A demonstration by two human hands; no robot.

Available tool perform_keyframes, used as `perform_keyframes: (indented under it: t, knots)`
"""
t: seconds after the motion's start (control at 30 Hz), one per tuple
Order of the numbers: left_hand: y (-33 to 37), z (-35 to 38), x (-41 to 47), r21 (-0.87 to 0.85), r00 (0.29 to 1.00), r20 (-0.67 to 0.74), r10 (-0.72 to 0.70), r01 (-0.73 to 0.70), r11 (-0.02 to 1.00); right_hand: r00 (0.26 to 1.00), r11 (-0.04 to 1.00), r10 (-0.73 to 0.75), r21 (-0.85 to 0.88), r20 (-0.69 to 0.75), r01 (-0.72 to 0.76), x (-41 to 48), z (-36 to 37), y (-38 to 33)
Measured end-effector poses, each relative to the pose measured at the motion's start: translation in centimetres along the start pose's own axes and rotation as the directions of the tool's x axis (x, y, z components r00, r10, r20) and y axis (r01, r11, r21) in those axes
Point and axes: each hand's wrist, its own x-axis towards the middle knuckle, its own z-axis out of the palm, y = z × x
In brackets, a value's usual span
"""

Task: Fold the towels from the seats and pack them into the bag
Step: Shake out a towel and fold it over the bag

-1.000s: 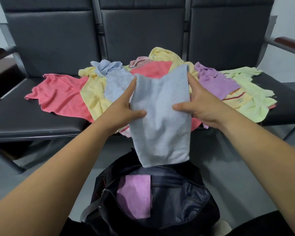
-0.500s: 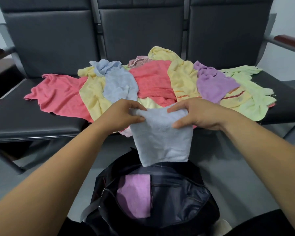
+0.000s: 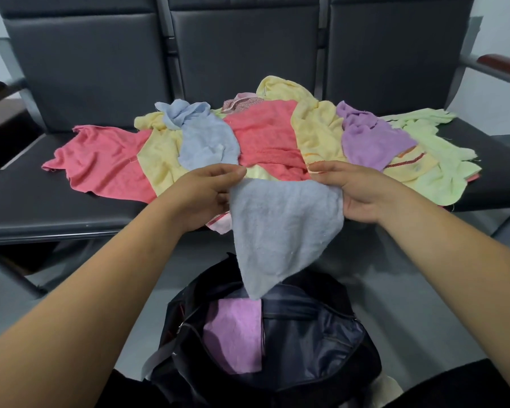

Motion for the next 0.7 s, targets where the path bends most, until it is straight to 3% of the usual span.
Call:
perform_keyframes:
  t: [0.03, 0.07, 0.13, 0.17, 0.2, 0.3, 0.37, 0.53, 0.7]
  knots:
    - [0.0, -0.1, 0.0, 0.032, 0.999, 0.040, -0.021, 0.020, 0.999, 1.000, 0.999, 0.013, 0.039, 0.024, -0.014, 0.0, 0.0, -0.1]
    - [0.0, -0.2, 0.0, 0.170, 0.998, 0.060, -0.025, 0.015, 0.985, 0.997, 0.999, 0.020, 0.034, 0.070, -0.023, -0.1, -0.1, -0.2]
    - [0.0, -0.2, -0.2, 0.591, 0.999, 0.012, 0.048, -0.045, 0.805, 0.983, 0.993, 0.052, -0.113, 0.177, -0.032, -0.7, -0.2, -0.4]
    - [-0.1, 0.0, -0.2, 0.717, 0.993, -0.015, 0.116, -0.071, 0.693, 0.977, 0.974, 0.071, -0.226, 0.202, -0.024, -0.9, -0.1, -0.5]
    - [-0.2, 0.2, -0.3, 0.773, 0.984, -0.024, 0.177, -0.094, 0.628, 0.976, 0.941, 0.077, -0.338, 0.203, -0.004, -1.1, 0.0, -0.5]
    - [-0.5, 0.4, 0.0, 0.815, 0.970, -0.002, 0.243, -0.139, 0.562, 0.987, 0.776, -0.033, -0.618, 0.155, 0.124, -1.5, 0.5, -0.2]
    - [-0.7, 0.2, 0.2, 0.815, 0.977, 0.004, 0.215, -0.128, 0.565, 0.981, 0.722, -0.127, -0.664, 0.148, 0.193, -1.4, 0.6, -0.1]
    - [-0.5, 0.0, 0.0, 0.667, 0.970, -0.055, 0.236, -0.140, 0.731, 0.992, 0.925, -0.118, -0.359, 0.038, 0.124, -0.8, -0.3, 0.0]
    - [-0.4, 0.4, -0.1, 0.427, 0.965, -0.088, 0.249, -0.189, 0.884, 0.995, 0.990, -0.090, -0.109, -0.042, 0.085, -0.3, -0.4, -0.1]
